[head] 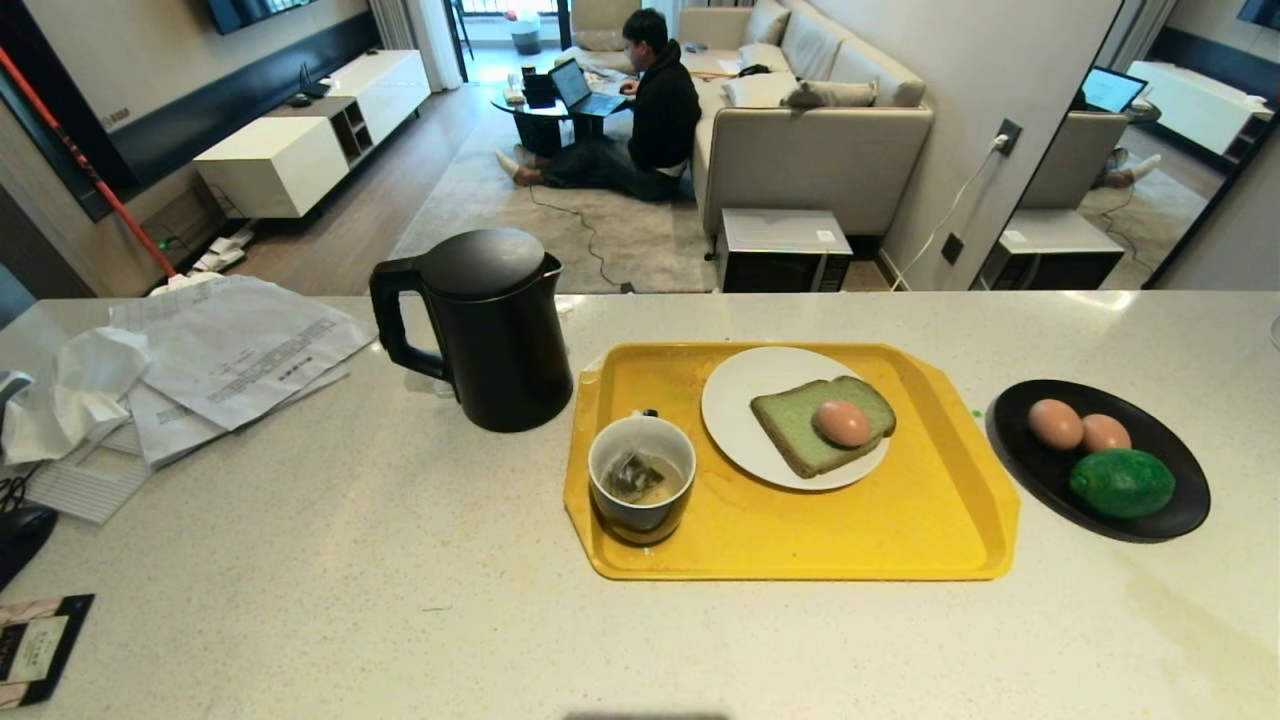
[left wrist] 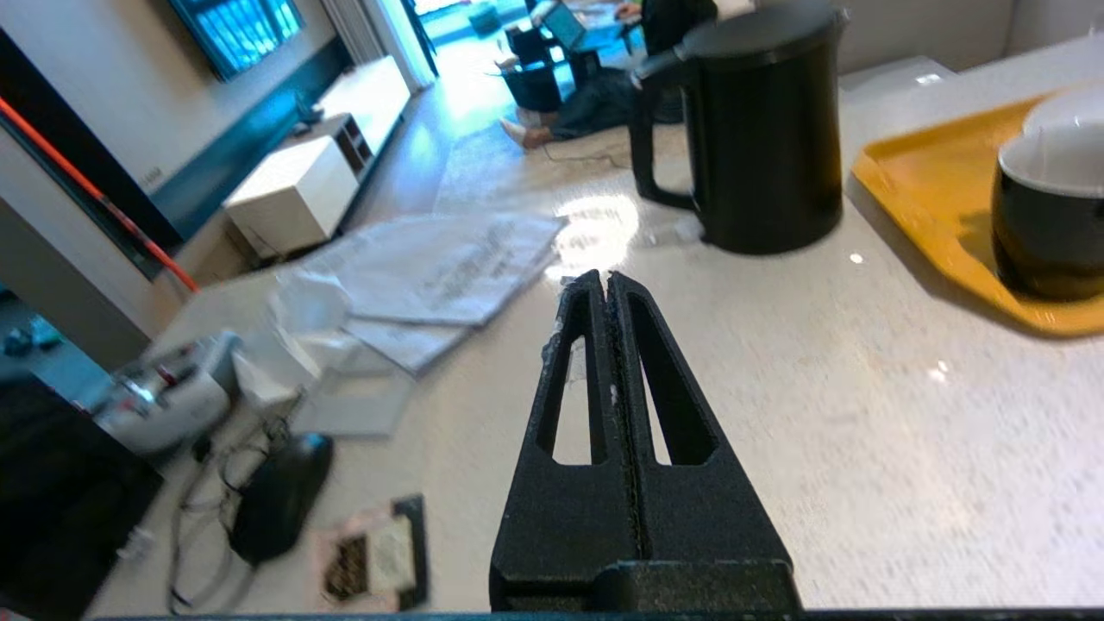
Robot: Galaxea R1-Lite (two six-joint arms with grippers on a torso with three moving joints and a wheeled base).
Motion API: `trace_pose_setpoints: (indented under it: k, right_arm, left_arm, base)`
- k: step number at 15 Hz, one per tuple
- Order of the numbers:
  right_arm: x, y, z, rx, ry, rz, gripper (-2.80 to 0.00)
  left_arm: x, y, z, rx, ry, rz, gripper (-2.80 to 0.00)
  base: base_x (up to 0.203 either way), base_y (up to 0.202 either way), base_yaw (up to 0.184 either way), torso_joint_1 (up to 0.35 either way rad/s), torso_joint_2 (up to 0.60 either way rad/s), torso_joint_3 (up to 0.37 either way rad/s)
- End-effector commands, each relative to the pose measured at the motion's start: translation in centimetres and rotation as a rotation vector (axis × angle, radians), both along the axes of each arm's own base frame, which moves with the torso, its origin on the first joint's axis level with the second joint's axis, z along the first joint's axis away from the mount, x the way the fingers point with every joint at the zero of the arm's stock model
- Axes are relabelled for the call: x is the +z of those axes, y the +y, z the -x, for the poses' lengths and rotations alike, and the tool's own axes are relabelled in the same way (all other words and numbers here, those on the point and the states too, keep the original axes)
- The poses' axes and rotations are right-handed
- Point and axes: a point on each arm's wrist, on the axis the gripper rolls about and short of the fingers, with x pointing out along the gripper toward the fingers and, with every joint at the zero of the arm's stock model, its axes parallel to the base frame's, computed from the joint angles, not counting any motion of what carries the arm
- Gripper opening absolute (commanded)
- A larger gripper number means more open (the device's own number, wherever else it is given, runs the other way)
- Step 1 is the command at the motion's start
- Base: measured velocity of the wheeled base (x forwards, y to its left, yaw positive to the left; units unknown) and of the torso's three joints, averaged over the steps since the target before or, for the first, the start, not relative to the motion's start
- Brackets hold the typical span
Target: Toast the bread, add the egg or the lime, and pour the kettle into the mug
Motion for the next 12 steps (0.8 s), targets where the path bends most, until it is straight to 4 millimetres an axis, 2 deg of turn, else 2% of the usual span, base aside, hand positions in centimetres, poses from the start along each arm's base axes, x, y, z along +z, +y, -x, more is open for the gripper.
trace_pose_setpoints:
  k: [1, 2, 5, 7, 12]
  right_arm:
    - [0.0, 0.0, 0.0, 0.0, 0.001, 0.0, -2.8]
    - [0.0, 0.0, 0.0, 0.0, 0.0, 0.001, -2.8]
    - [0.0, 0.0, 0.0, 0.0, 0.0, 0.0, -2.8]
    - [0.0, 0.0, 0.0, 0.0, 0.0, 0.001, -2.8]
    - [0.0, 0.0, 0.0, 0.0, -0.001, 0.001, -2.8]
  left_arm:
    - [-2.2, 0.0, 0.0, -0.008, 0.0, 0.002, -2.8]
    - [-2.4, 0.0, -0.2, -0.011, 0.005, 0.002, -2.8]
    - [-5.1, 0.0, -1.8, -0.016, 0.023, 0.012, -2.8]
    - [-5.9, 0.0, -2.2, -0.02, 0.015, 0.023, -2.8]
    - [-7.9, 0.0, -2.6, -0.026, 0.184, 0.038, -2.8]
  base:
    - [0.0, 0.0, 0.0, 0.0, 0.0, 0.0]
    - [0.0, 0.0, 0.0, 0.0, 0.0, 0.0]
    - [0.0, 0.0, 0.0, 0.0, 0.0, 0.0]
    - [0.0, 0.0, 0.0, 0.0, 0.0, 0.0]
    - [0.0, 0.0, 0.0, 0.0, 0.0, 0.0]
